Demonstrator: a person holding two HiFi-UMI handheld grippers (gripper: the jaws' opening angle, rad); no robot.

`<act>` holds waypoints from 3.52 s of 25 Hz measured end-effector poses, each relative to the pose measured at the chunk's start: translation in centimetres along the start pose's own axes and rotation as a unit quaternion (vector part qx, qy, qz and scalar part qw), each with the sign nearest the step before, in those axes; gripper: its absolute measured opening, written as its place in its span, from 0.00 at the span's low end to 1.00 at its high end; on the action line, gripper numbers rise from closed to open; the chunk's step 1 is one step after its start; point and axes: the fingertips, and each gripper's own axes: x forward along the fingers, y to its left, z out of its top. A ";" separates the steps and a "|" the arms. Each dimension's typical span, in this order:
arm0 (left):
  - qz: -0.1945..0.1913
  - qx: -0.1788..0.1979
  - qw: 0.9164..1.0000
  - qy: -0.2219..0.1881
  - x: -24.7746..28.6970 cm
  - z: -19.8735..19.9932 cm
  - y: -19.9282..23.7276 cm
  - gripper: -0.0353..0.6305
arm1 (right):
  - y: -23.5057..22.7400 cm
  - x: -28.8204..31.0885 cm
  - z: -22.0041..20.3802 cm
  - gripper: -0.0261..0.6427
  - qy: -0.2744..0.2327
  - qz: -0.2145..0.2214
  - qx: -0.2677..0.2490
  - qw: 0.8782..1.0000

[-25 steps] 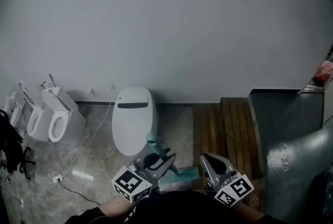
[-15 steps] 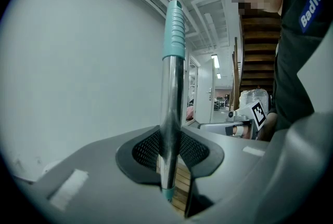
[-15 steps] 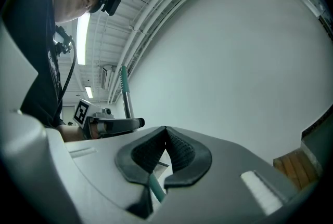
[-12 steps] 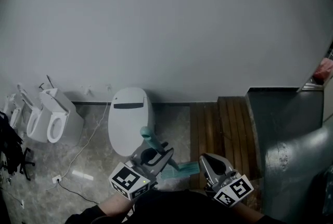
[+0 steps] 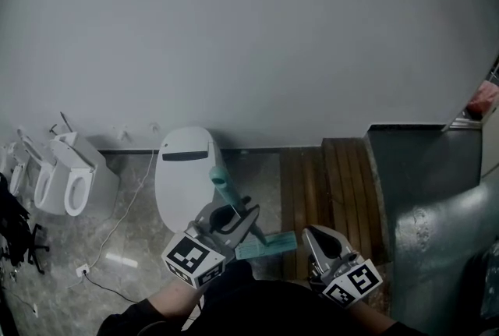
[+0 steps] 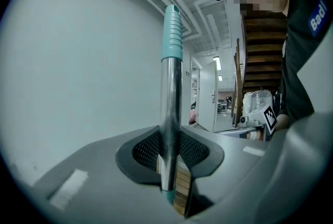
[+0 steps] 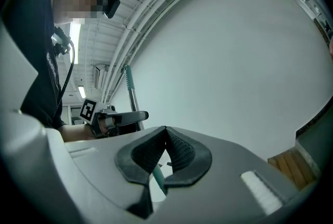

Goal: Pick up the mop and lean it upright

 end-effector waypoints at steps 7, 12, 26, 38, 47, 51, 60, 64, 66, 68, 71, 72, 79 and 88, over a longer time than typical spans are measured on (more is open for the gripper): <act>-0.029 0.006 1.000 -0.006 2.6 0.4 5.0 0.21 | -2.1 4.3 0.4 0.05 0.001 -0.042 0.001 0.999; -0.052 0.002 0.999 -0.005 4.7 0.3 10.1 0.21 | -3.2 9.4 0.6 0.05 0.006 -0.068 0.005 0.998; -0.108 0.013 0.994 0.004 9.9 -3.2 23.3 0.21 | -4.2 21.5 1.4 0.05 0.009 -0.129 -0.003 0.992; -0.108 0.015 0.994 0.023 15.3 -5.0 27.2 0.21 | -8.1 25.3 2.0 0.05 0.013 -0.118 0.001 0.993; -0.097 0.022 0.994 0.049 21.5 -6.2 29.9 0.21 | -16.0 28.4 4.3 0.05 0.010 -0.082 0.006 0.997; -0.084 0.030 0.993 0.071 24.3 -7.8 30.7 0.21 | -20.5 28.9 4.9 0.05 0.011 -0.069 0.026 0.997; -0.060 0.043 0.991 0.110 29.4 -12.7 35.1 0.21 | -26.1 29.4 4.2 0.05 0.039 -0.053 0.052 0.996; -0.070 0.054 0.988 0.129 31.0 -14.0 37.3 0.21 | -27.4 29.9 4.4 0.05 0.043 -0.066 0.055 0.995; -0.077 0.060 0.986 0.132 32.0 -14.1 38.0 0.21 | -28.0 30.0 4.4 0.05 0.045 -0.074 0.055 0.995; -0.083 0.062 0.986 0.132 32.7 -14.0 38.4 0.21 | -28.4 30.0 4.4 0.05 0.047 -0.086 0.057 0.994; -0.091 0.067 0.985 0.133 33.4 -13.5 39.2 0.21 | -28.6 30.3 4.7 0.05 0.044 -0.098 0.056 0.993; -0.092 0.068 0.984 0.133 33.5 -13.4 39.5 0.21 | -28.6 30.5 4.8 0.05 0.043 -0.100 0.056 0.992; -0.097 0.069 0.984 0.134 33.6 -13.3 41.6 0.21 | -28.3 32.0 4.8 0.05 0.046 -0.111 0.056 0.991; -0.112 0.072 0.980 0.147 34.1 -16.0 43.2 0.21 | -27.6 31.6 3.8 0.05 0.057 -0.135 0.054 0.988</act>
